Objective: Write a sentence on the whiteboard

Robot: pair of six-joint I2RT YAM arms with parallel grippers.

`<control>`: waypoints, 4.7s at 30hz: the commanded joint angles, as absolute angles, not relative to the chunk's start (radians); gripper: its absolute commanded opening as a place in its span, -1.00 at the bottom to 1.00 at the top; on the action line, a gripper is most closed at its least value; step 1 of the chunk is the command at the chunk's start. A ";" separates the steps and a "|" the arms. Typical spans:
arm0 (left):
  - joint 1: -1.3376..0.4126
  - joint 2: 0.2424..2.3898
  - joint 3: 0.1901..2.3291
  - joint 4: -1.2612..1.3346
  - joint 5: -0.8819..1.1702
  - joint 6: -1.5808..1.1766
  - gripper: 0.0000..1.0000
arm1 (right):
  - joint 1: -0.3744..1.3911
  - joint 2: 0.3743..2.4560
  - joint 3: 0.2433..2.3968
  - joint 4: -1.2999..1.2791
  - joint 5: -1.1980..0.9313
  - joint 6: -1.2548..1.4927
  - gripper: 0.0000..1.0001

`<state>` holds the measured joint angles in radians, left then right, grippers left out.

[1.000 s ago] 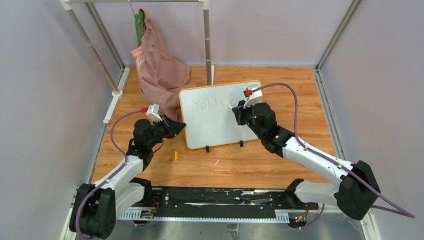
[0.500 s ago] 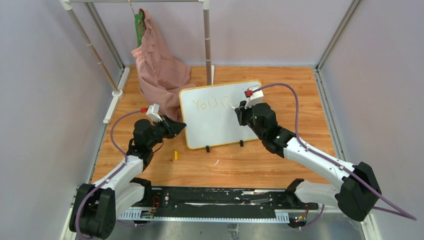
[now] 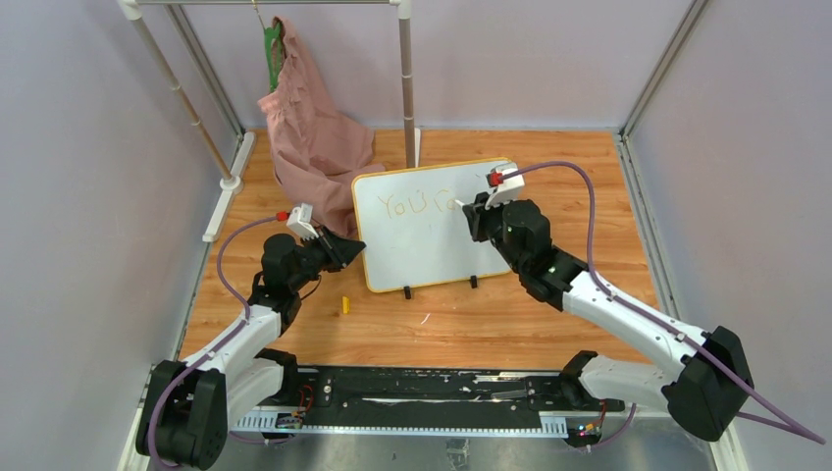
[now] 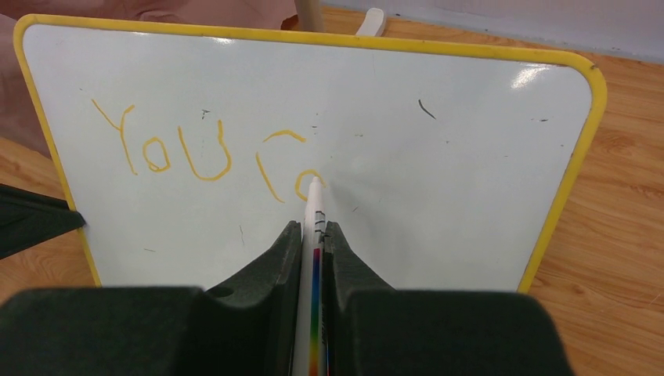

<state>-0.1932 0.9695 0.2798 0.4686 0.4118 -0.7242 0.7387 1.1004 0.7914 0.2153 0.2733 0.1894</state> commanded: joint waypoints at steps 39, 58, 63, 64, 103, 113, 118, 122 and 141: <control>-0.198 0.943 0.278 0.497 0.415 -0.721 -1.00 | 0.726 1.150 0.797 0.174 0.288 0.204 -1.00; -0.199 0.943 0.278 0.497 0.415 -0.721 -1.00 | 0.723 1.074 0.751 0.175 0.308 0.212 -1.00; -0.199 0.943 0.278 0.497 0.416 -0.720 -1.00 | 0.721 1.033 0.728 0.289 0.301 0.197 -1.00; -0.200 0.943 0.278 0.497 0.416 -0.719 -1.00 | 0.722 1.029 0.717 0.325 0.297 0.189 -1.00; -0.242 0.895 0.242 0.495 0.338 -0.676 -1.00 | 0.707 1.057 0.717 0.353 0.236 0.125 -1.00; -0.242 0.894 0.244 0.495 0.342 -0.676 -1.00 | 0.707 1.097 0.739 0.361 0.299 0.139 -1.00; -0.242 0.894 0.244 0.496 0.342 -0.676 -1.00 | 0.708 1.099 0.732 0.389 0.303 0.145 -1.00; -0.242 0.896 0.245 0.496 0.343 -0.675 -1.00 | 0.707 1.101 0.730 0.396 0.307 0.146 -1.00; -0.242 0.890 0.247 0.496 0.345 -0.676 -1.00 | 0.707 1.096 0.698 0.310 0.285 0.189 -1.00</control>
<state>-0.2382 0.9043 0.2428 0.4660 0.3515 -0.6865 0.7174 1.1114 0.7074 0.3424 0.2829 0.1623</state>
